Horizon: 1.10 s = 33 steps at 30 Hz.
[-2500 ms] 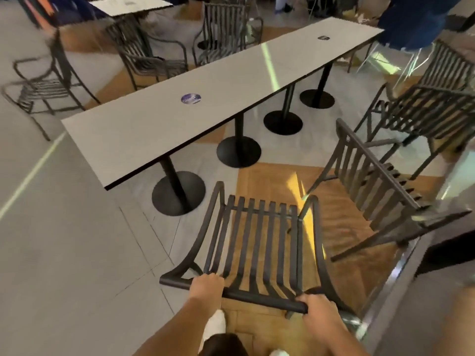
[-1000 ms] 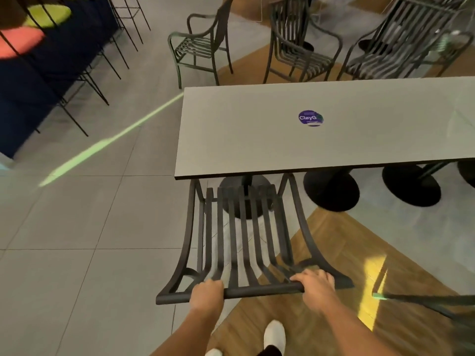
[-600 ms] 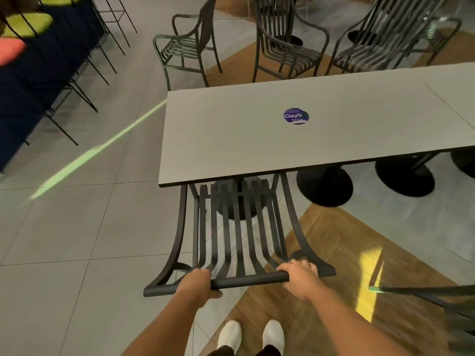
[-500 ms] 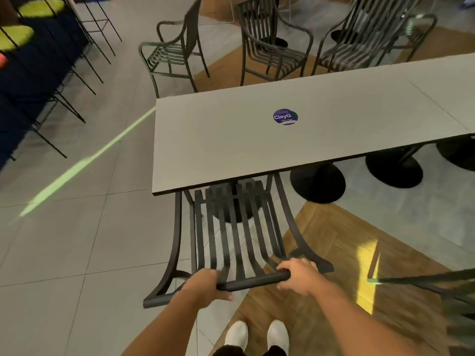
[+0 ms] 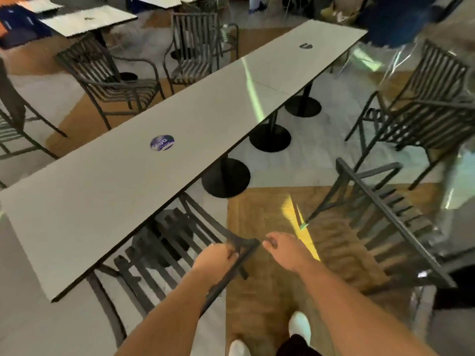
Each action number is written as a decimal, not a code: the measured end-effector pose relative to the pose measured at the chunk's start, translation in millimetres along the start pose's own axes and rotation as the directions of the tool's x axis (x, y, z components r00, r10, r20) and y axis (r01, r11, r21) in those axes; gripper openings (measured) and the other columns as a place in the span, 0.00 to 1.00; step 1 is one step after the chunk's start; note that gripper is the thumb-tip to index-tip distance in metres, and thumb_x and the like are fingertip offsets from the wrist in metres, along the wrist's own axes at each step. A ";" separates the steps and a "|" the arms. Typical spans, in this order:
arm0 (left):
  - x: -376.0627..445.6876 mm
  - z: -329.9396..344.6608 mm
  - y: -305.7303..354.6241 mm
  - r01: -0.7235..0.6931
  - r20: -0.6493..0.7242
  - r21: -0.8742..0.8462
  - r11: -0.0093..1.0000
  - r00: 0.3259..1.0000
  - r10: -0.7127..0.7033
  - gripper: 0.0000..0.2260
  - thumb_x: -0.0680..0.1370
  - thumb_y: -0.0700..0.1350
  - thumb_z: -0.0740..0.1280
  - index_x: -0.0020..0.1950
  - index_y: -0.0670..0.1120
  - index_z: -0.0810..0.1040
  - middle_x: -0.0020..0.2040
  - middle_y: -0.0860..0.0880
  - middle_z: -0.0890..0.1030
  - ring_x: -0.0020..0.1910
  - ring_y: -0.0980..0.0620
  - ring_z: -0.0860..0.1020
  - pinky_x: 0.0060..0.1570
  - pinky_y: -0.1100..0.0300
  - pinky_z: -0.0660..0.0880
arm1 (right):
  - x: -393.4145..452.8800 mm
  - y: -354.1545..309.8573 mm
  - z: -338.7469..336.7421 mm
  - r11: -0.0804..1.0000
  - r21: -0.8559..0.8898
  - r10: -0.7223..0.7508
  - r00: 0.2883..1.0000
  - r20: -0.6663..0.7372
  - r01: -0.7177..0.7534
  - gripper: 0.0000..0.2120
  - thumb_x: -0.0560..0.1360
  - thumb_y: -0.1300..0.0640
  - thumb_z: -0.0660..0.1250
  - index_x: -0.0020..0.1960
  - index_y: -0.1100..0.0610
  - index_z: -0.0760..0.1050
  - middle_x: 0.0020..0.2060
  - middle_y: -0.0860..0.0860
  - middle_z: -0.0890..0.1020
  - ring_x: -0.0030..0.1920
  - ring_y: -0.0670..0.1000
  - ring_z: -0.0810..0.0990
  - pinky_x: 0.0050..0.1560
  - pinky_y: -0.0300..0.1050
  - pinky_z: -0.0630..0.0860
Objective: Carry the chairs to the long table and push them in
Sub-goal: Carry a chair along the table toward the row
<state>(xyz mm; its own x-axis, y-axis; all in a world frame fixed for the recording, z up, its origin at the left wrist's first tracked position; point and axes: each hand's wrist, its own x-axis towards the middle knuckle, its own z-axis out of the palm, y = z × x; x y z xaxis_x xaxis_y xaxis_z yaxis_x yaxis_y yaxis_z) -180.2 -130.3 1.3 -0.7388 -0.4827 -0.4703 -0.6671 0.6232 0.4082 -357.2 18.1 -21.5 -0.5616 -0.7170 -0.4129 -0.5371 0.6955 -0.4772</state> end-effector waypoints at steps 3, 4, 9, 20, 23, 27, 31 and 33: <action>27.9 2.2 42.8 -0.117 0.041 0.061 0.991 0.993 0.114 0.15 0.85 0.53 0.60 0.66 0.49 0.80 0.57 0.49 0.84 0.55 0.48 0.81 0.55 0.52 0.78 | -9.6 46.5 -22.9 0.989 0.065 0.132 0.990 -0.038 -0.130 0.24 0.83 0.39 0.59 0.75 0.49 0.70 0.66 0.51 0.80 0.67 0.55 0.77 0.66 0.51 0.74; 37.0 4.5 57.1 -0.143 0.061 0.059 0.988 0.988 0.139 0.16 0.85 0.54 0.60 0.67 0.50 0.79 0.59 0.50 0.84 0.56 0.49 0.81 0.55 0.52 0.78 | -12.4 62.4 -29.7 0.983 0.073 0.171 0.984 -0.049 -0.168 0.24 0.83 0.40 0.58 0.75 0.49 0.70 0.67 0.52 0.79 0.68 0.56 0.76 0.66 0.51 0.73; 82.4 22.1 131.7 -0.243 0.116 0.085 0.966 0.966 0.233 0.16 0.84 0.56 0.61 0.68 0.52 0.79 0.60 0.51 0.83 0.57 0.50 0.81 0.58 0.53 0.78 | -32.0 144.1 -68.8 0.951 0.072 0.308 0.946 -0.103 -0.301 0.24 0.83 0.39 0.57 0.75 0.49 0.69 0.65 0.54 0.81 0.65 0.59 0.78 0.62 0.52 0.75; 157.9 64.5 298.4 -0.331 0.158 0.109 0.937 0.937 0.313 0.16 0.85 0.56 0.60 0.68 0.52 0.79 0.57 0.51 0.84 0.52 0.51 0.82 0.56 0.53 0.79 | -50.9 304.3 -148.3 0.913 0.139 0.408 0.864 -0.294 -0.384 0.21 0.85 0.46 0.57 0.74 0.52 0.69 0.69 0.55 0.74 0.69 0.58 0.71 0.67 0.57 0.74; 175.3 70.4 334.8 -0.354 0.156 0.134 0.926 0.930 0.333 0.16 0.85 0.55 0.60 0.67 0.51 0.80 0.55 0.51 0.84 0.48 0.51 0.80 0.54 0.55 0.78 | -48.5 337.4 -157.5 0.906 0.117 0.423 0.862 -0.279 -0.407 0.21 0.84 0.45 0.57 0.75 0.52 0.67 0.69 0.53 0.72 0.69 0.57 0.70 0.66 0.56 0.74; 200.4 77.6 372.9 -0.384 0.171 0.125 0.915 0.917 0.361 0.17 0.85 0.55 0.61 0.69 0.50 0.79 0.60 0.50 0.83 0.57 0.50 0.80 0.60 0.52 0.77 | -44.3 368.6 -156.8 0.872 0.168 0.487 0.852 -0.192 -0.460 0.23 0.82 0.44 0.62 0.75 0.48 0.65 0.68 0.53 0.72 0.69 0.58 0.69 0.69 0.58 0.72; 236.3 91.9 401.9 -0.434 0.205 0.108 0.894 0.890 0.408 0.18 0.84 0.57 0.62 0.69 0.51 0.79 0.64 0.52 0.82 0.61 0.51 0.79 0.62 0.53 0.76 | -37.4 390.4 -148.3 0.835 0.236 0.526 0.846 -0.080 -0.497 0.25 0.81 0.41 0.62 0.75 0.49 0.66 0.65 0.52 0.73 0.67 0.57 0.72 0.67 0.55 0.73; 257.2 98.7 414.0 -0.486 0.223 0.123 0.865 0.863 0.453 0.20 0.82 0.58 0.64 0.71 0.51 0.78 0.66 0.52 0.81 0.64 0.51 0.78 0.63 0.56 0.74 | -35.3 397.2 -142.9 0.815 0.245 0.548 0.836 -0.036 -0.524 0.26 0.82 0.41 0.62 0.75 0.51 0.66 0.65 0.52 0.74 0.66 0.57 0.73 0.66 0.54 0.74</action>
<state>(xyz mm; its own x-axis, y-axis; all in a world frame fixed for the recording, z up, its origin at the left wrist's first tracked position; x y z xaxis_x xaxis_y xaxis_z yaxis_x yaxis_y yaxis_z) -636.8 64.3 -27.9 -0.9185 0.0025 -0.3955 -0.2068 0.8494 0.4855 -640.7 326.3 -85.6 -0.7860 -0.2163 -0.5791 0.0110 0.9318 -0.3629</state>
